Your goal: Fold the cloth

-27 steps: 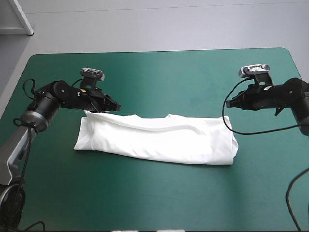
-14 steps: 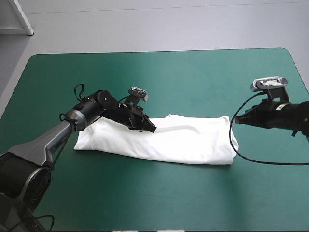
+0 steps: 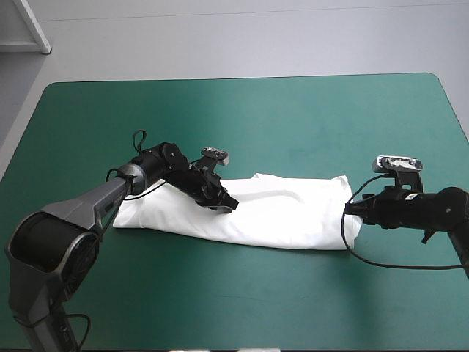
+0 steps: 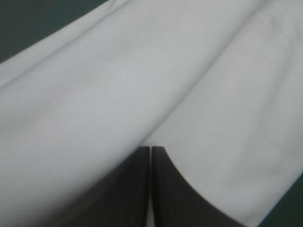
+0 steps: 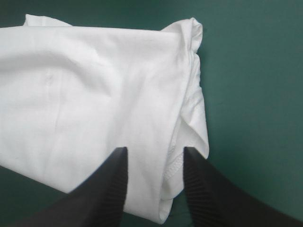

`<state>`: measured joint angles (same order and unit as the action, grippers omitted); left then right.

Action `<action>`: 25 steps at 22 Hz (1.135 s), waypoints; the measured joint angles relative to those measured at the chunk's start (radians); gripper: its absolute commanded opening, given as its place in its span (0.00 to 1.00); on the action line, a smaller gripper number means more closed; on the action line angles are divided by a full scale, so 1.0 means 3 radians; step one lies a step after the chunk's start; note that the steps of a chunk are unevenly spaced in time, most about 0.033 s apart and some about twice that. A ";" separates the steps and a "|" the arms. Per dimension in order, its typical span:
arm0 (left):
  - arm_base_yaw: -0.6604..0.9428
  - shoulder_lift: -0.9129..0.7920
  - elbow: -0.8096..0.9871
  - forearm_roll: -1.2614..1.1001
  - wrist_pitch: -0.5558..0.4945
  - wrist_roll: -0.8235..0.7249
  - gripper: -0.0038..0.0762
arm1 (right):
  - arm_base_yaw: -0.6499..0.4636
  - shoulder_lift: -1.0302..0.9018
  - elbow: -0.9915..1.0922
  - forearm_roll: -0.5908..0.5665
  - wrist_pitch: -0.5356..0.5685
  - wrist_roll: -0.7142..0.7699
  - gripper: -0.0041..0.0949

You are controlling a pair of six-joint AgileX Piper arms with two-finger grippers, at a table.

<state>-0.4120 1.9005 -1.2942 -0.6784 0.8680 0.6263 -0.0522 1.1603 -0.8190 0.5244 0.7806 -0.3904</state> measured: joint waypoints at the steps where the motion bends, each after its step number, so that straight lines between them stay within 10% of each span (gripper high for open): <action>1: 0.0001 0.0007 -0.0009 0.0000 0.0010 -0.0008 0.07 | 0.0000 0.0030 0.0008 0.0008 -0.0003 -0.0004 0.75; 16: 0.0004 0.0020 -0.0015 0.0000 0.0039 -0.0032 0.07 | -0.0006 0.1205 -0.0010 0.0686 -0.0194 -0.0798 0.58; 25: 0.0004 0.0022 -0.0015 -0.0010 0.0039 -0.0035 0.07 | -0.0010 0.1329 -0.0022 0.0949 -0.0053 -0.1048 0.09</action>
<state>-0.4108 1.9070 -1.2988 -0.6813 0.8798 0.6157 -0.0552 1.5590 -0.8257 0.8090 0.7647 -0.7048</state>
